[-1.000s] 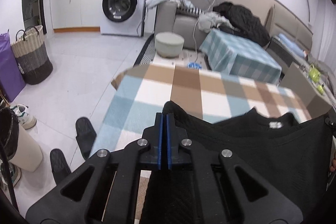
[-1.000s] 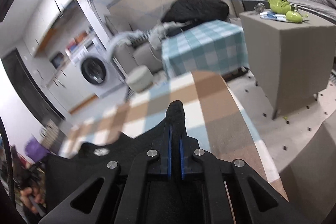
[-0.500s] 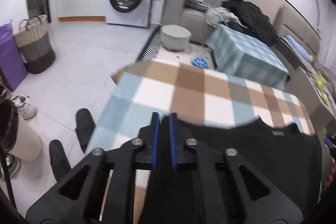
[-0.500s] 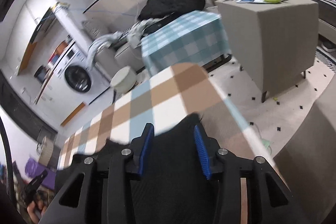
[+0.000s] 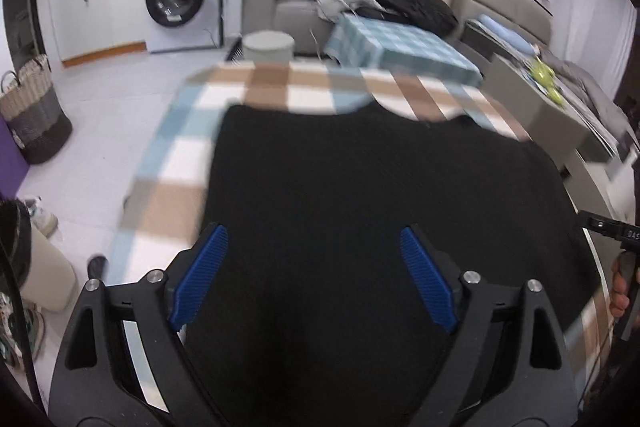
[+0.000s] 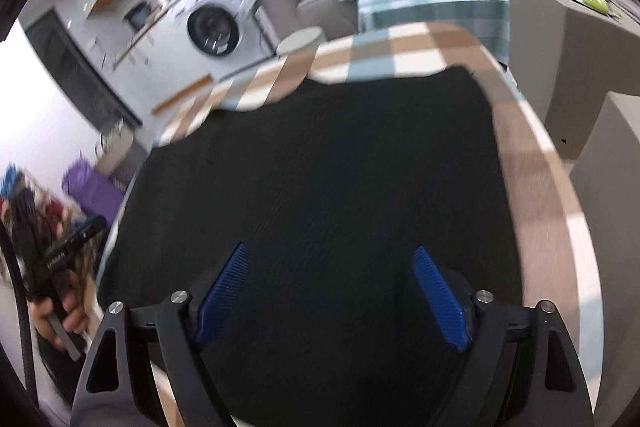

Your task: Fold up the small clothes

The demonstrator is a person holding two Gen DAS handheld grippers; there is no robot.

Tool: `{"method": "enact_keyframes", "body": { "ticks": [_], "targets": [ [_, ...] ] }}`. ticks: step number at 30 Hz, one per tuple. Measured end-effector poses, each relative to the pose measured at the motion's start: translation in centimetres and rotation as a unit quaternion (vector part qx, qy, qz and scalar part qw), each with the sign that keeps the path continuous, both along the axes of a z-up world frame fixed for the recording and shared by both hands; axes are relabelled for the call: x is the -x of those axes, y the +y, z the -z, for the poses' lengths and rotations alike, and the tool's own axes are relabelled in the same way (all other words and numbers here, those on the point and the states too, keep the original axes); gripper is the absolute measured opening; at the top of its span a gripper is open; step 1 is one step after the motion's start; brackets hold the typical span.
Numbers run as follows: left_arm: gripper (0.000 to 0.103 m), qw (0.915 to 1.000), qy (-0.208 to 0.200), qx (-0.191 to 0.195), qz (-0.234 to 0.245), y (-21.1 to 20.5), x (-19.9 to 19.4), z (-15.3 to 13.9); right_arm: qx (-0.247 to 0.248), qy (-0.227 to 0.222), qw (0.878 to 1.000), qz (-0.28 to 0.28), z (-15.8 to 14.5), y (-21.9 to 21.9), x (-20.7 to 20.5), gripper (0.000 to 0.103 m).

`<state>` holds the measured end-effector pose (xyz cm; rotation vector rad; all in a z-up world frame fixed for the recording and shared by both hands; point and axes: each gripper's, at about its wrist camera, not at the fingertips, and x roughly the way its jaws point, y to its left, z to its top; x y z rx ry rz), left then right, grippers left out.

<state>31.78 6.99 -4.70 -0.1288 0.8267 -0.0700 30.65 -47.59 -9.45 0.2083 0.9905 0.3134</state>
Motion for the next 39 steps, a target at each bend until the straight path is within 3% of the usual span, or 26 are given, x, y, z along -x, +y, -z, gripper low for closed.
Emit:
{"method": "enact_keyframes", "body": {
  "ticks": [5, 9, 15, 21, 30, 34, 39],
  "targets": [
    [0.091, 0.9994, 0.021, 0.006, 0.027, -3.4, 4.4, 1.9, 0.049, 0.01, 0.997, -0.065, 1.6, 3.0, 4.7, 0.093],
    [0.096, 0.9979, 0.026, 0.015, 0.058, -6.4, 7.1, 3.0, 0.067, 0.009, 0.996, -0.066, 2.5, 3.9, 6.9, 0.094],
    [0.096, 0.9923, 0.046, -0.05, 0.103, -11.1, 8.8, 5.4, 0.084, -0.001, 0.993, -0.081, 3.0, 6.6, 8.2, 0.094],
    [0.098, 0.986, 0.051, -0.087, 0.133, -13.0, 10.2, 6.4, 0.175, -0.03, 0.98, -0.09, 3.8, 8.2, 9.6, 0.094],
    [0.099, 0.9836, 0.046, -0.099, 0.143, -13.9, 11.6, 6.5, 0.168, -0.029, 0.981, -0.087, 3.5, 7.3, 11.1, 0.096],
    [0.099, 0.9843, 0.055, -0.087, 0.144, -13.4, 11.5, 6.2, 0.165, -0.029, 0.982, -0.089, 3.2, 6.9, 11.6, 0.096],
    [0.099, 0.9851, 0.036, -0.073, 0.151, -14.3, 10.5, 5.4, 0.133, -0.022, 0.988, -0.071, 2.8, 7.0, 10.5, 0.097]
  ]
}}
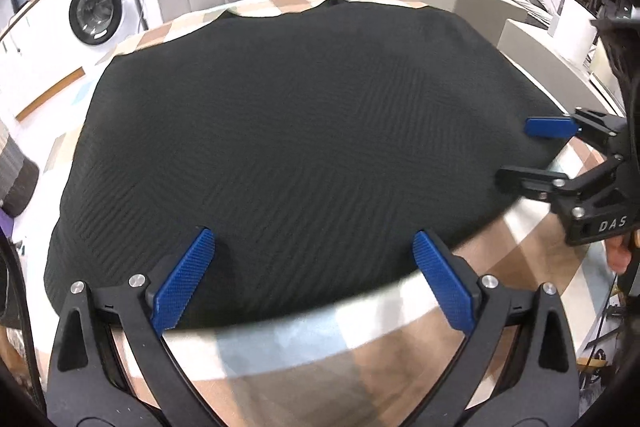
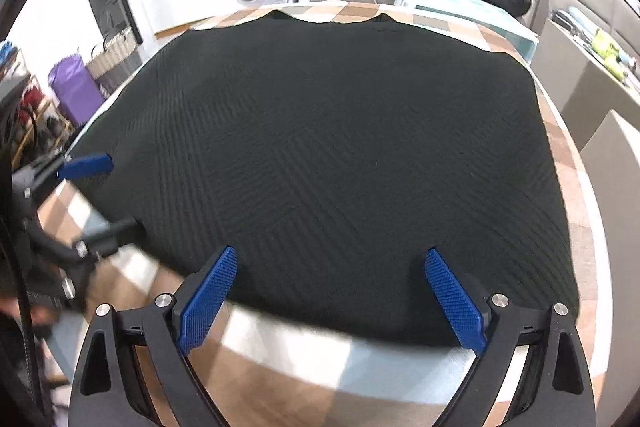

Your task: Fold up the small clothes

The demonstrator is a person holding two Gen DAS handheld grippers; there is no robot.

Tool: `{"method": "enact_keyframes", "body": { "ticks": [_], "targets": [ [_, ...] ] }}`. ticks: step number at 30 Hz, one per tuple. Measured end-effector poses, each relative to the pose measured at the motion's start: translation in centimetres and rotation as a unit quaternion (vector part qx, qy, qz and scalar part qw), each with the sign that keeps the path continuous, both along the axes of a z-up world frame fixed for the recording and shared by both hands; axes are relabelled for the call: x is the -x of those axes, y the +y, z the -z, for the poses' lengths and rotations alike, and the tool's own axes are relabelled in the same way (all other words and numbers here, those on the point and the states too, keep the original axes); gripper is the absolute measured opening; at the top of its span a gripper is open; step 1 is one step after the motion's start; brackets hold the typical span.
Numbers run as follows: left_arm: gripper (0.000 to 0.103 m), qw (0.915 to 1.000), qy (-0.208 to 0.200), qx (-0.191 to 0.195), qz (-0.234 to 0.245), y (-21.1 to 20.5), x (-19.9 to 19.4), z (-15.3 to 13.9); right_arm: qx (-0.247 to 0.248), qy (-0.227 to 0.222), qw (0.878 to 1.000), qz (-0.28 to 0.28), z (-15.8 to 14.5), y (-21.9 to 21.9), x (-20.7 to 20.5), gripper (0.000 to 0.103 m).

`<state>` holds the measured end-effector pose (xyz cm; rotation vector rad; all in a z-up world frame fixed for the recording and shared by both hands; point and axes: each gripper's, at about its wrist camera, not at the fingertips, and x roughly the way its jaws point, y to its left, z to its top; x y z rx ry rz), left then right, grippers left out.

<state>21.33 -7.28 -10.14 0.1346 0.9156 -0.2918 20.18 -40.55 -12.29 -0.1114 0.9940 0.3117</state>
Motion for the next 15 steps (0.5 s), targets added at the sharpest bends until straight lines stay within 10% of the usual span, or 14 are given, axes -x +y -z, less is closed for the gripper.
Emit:
{"method": "enact_keyframes", "body": {
  "ticks": [7, 15],
  "targets": [
    [0.1, 0.9992, 0.009, -0.026, 0.027, -0.9, 0.1, 0.6, 0.057, -0.02, 0.998, -0.002, 0.4, 0.3, 0.1, 0.096],
    [0.1, 0.9977, -0.01, -0.025, -0.062, 5.9, 1.0, -1.3, 0.049, -0.035, 0.996, 0.067, -0.9, -5.4, 1.4, 0.096]
  ]
}}
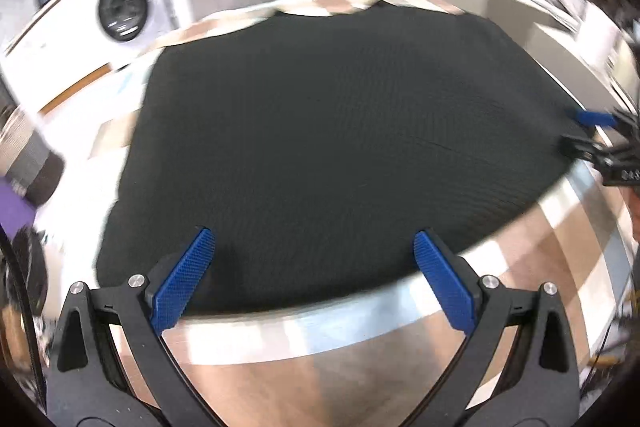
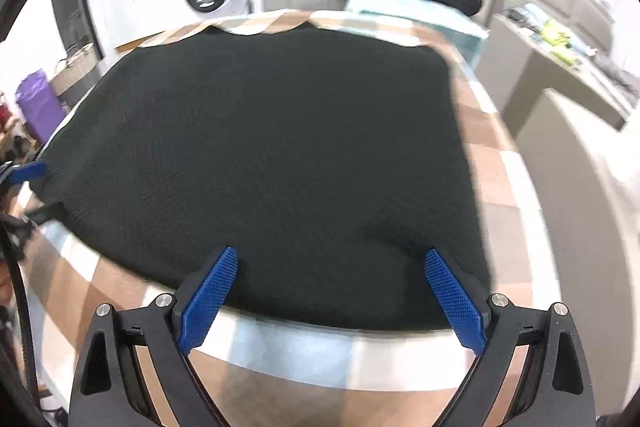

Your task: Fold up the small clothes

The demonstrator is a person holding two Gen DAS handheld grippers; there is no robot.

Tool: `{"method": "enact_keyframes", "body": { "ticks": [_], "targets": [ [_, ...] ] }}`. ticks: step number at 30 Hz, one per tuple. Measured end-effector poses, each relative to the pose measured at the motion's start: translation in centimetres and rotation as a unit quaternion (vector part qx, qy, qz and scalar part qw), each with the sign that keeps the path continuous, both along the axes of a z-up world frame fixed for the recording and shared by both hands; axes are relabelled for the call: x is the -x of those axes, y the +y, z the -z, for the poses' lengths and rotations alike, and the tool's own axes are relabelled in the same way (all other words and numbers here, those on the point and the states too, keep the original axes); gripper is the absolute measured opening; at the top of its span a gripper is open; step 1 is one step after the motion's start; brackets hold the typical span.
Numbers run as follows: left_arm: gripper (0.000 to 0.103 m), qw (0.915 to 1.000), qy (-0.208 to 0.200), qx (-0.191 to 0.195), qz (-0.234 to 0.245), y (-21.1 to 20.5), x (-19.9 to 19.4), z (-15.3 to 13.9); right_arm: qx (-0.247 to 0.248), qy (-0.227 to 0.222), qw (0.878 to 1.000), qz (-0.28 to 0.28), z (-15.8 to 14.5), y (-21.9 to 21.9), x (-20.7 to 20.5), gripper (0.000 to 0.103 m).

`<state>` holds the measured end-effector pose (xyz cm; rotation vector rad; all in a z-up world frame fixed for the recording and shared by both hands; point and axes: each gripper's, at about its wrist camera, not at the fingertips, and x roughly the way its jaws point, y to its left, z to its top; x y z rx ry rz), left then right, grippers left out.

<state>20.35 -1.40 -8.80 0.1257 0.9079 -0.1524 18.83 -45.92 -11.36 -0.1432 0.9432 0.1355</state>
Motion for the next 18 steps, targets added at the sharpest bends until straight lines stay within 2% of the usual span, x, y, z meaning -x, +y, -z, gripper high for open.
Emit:
{"method": "enact_keyframes", "body": {
  "ticks": [4, 7, 10, 13, 15, 16, 18],
  "targets": [
    [0.1, 0.9994, 0.007, 0.0, -0.035, 3.1, -0.2, 0.4, -0.011, 0.024, 1.0, 0.007, 0.5, -0.8, 0.1, 0.096],
    [0.1, 0.9987, 0.026, 0.01, -0.043, 4.4, 0.1, 1.1, -0.099, 0.03, 0.995, 0.012, -1.0, -2.5, 0.9, 0.096],
    [0.1, 0.9984, 0.029, 0.024, -0.042, 5.3, 1.2, 0.9, -0.143, 0.026, 0.989, 0.027, -2.3, -3.8, 1.9, 0.096],
    [0.1, 0.9962, 0.032, 0.052, -0.062, 6.7, 2.4, 0.4, -0.143, 0.019, 0.989, 0.044, -2.8, -4.8, 2.8, 0.096],
    [0.1, 0.9929, 0.032, 0.073, -0.089, 8.3, 3.3, 0.0, -0.179, 0.019, 0.982, 0.055, -3.0, -5.7, 3.2, 0.096],
    [0.1, 0.9909, 0.031, 0.082, -0.102, 9.0, 3.7, -0.1, -0.212, 0.018, 0.975, 0.059, -3.1, -6.2, 3.3, 0.096],
    [0.1, 0.9849, 0.035, 0.112, -0.127, 10.6, 4.5, -0.2, -0.232, 0.013, 0.97, 0.066, -3.3, -6.2, 3.3, 0.096]
  ]
}}
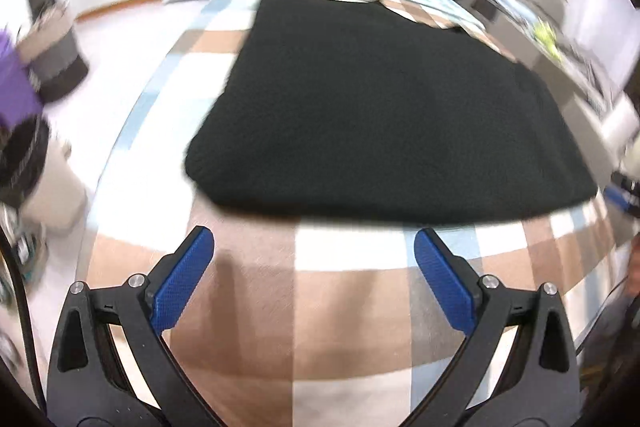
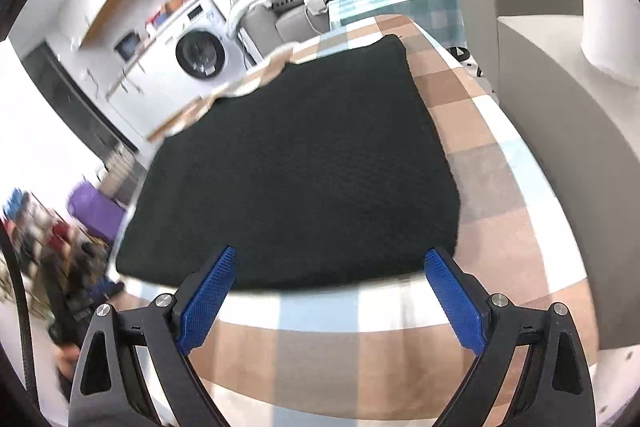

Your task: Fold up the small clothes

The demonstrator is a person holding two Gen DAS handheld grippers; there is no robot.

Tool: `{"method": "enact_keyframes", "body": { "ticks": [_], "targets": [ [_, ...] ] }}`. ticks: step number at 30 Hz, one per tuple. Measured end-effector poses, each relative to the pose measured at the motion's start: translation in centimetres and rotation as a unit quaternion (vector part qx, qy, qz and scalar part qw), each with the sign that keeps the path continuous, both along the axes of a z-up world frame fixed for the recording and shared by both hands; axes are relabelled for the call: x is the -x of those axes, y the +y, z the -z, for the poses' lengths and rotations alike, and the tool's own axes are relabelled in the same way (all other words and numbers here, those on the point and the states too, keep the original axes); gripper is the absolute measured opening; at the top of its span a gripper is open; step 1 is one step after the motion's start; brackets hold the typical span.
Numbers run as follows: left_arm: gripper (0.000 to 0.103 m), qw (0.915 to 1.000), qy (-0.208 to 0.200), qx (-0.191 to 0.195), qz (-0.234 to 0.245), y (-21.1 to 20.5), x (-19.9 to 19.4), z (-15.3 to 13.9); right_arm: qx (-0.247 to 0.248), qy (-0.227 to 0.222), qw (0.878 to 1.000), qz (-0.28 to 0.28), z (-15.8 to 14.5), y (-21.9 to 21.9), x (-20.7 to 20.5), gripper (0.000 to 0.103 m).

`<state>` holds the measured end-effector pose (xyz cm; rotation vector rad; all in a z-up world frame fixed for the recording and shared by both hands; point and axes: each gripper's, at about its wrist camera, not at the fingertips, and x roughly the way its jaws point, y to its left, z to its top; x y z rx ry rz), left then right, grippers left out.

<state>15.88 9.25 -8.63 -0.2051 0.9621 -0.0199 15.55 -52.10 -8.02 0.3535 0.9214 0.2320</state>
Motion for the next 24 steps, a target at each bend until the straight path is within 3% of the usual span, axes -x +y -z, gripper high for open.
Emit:
{"method": "enact_keyframes", "body": {
  "ticks": [5, 11, 14, 15, 16, 17, 24],
  "targets": [
    [0.099, 0.9942, -0.025, 0.088, -0.056, 2.6, 0.5, 0.8, -0.001, -0.008, 1.0, -0.021, -0.3, 1.6, -0.7, 0.096],
    [0.095, 0.9874, -0.047, 0.081, -0.128, 2.4, -3.1, 1.4, -0.02, -0.029, 0.999, -0.038, -0.8, 3.0, -1.3, 0.096],
    [0.064, 0.9848, -0.044, 0.039, -0.163, 1.8, -4.8, 1.5, 0.005, -0.03, 0.999, -0.043, -0.6, 4.0, -1.9, 0.096],
    [0.047, 0.9846, -0.043, 0.027, -0.167, 1.6, -5.5, 1.6, 0.012, -0.029, 0.998, -0.047, -0.5, 4.3, -2.0, 0.096],
    [0.03, 0.9849, -0.042, 0.026, -0.166, 1.5, -5.7, 1.6, 0.018, -0.027, 0.998, -0.049, -0.2, 4.4, -2.3, 0.096],
    [0.023, 0.9856, -0.041, 0.033, -0.161, 1.4, -6.2, 1.7, 0.025, -0.022, 0.998, -0.05, 0.1, 4.9, -2.7, 0.096],
    [0.018, 0.9857, -0.069, 0.045, -0.147, 1.5, -3.1, 0.4, 0.066, -0.009, 0.995, -0.08, 1.1, 7.2, -4.0, 0.096]
  ]
}}
